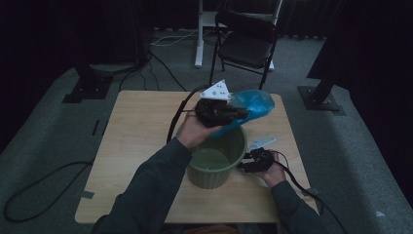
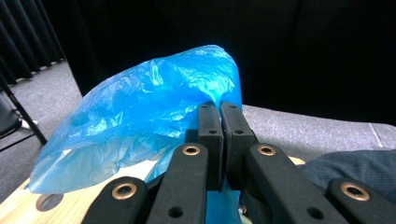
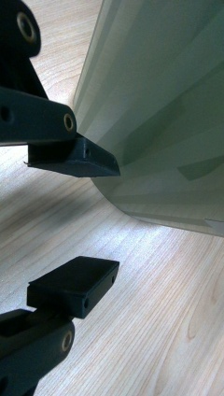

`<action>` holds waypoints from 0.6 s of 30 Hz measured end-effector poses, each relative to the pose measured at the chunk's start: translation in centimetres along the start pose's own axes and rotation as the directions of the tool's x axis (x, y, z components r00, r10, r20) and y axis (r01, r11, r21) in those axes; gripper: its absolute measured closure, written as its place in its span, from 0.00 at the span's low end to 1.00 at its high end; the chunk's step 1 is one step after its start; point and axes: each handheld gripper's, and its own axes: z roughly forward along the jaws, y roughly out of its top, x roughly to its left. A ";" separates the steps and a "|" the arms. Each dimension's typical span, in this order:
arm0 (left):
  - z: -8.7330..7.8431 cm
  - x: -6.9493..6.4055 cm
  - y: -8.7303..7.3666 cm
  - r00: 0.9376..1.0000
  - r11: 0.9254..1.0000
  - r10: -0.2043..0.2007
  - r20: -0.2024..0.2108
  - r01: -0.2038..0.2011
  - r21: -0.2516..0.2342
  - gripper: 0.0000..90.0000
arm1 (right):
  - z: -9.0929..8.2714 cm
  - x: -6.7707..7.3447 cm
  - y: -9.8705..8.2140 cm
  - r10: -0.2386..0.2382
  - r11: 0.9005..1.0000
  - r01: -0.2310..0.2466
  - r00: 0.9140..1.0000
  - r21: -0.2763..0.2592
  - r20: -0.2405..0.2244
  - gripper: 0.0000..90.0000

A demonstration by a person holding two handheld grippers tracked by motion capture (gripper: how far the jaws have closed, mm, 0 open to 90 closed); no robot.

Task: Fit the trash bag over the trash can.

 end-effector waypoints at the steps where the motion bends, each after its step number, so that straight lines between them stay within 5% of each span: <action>1: 0.1 -0.1 0.1 1.000 1.000 0.003 0.004 -0.003 0.002 0.98 | 0.0 0.0 0.0 -0.003 1.000 0.003 1.000 0.000 0.002 0.53; 9: 0.8 -0.4 0.2 1.000 1.000 0.010 0.012 -0.010 0.015 0.98 | -0.1 0.0 0.0 -0.006 1.000 0.006 1.000 -0.002 -0.001 0.53; 18: -1.2 1.1 -2.8 0.999 0.996 -0.020 -0.045 0.024 0.082 0.97 | -0.2 0.1 0.1 -0.003 1.000 0.003 1.000 -0.013 -0.008 0.53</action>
